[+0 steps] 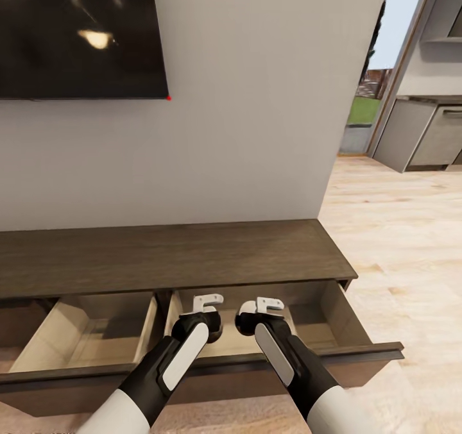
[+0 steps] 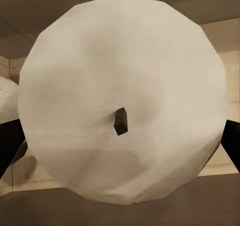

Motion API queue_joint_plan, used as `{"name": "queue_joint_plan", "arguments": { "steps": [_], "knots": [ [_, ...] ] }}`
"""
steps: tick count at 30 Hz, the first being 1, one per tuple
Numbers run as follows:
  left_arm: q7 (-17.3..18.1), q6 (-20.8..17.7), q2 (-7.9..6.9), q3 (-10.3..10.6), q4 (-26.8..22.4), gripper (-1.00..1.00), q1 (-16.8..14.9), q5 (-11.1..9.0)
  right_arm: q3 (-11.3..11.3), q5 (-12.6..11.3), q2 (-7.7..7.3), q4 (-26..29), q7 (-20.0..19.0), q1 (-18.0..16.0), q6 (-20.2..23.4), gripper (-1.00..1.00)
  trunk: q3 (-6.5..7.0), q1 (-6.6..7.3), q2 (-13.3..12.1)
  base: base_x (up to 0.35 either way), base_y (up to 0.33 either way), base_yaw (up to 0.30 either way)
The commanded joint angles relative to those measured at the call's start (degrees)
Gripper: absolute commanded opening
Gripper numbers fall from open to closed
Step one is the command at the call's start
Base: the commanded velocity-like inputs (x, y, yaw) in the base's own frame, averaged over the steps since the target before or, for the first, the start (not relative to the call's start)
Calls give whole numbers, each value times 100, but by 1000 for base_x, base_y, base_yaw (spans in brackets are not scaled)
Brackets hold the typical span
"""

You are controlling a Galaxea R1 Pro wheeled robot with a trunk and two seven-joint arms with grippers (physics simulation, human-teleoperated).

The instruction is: Place each of the two pumpkins and all three candles from the living room inside a cabinet in the living room (use any cabinet), then make sure every cabinet is closed, and position the cauldron so it is next to a table in the living room.

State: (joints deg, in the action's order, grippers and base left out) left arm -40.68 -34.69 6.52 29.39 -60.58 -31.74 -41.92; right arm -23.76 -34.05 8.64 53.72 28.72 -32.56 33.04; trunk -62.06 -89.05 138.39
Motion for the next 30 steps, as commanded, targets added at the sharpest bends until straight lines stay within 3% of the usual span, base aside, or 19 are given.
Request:
{"name": "queue_joint_plan", "arguments": {
  "steps": [1, 10, 30],
  "knots": [
    [-54, -5, -2, 11, -7, -100, -6, -48, -15, -58, -2, 8, 54, -5, 0, -100, -23, -21, 44, 0, 0, 0],
    [-48, -20, -1, 7, -30, -100, -7, -70, -15, -57, 6, 7, 55, -5, 0, -100, -185, -219, 405, 0, 0, 0],
    [-36, -34, 7, 6, -37, -100, -7, -71, -16, -57, 7, 0, 63, -5, 0, -100, -185, -219, 405, 28, 0, 0]
  ]
}}
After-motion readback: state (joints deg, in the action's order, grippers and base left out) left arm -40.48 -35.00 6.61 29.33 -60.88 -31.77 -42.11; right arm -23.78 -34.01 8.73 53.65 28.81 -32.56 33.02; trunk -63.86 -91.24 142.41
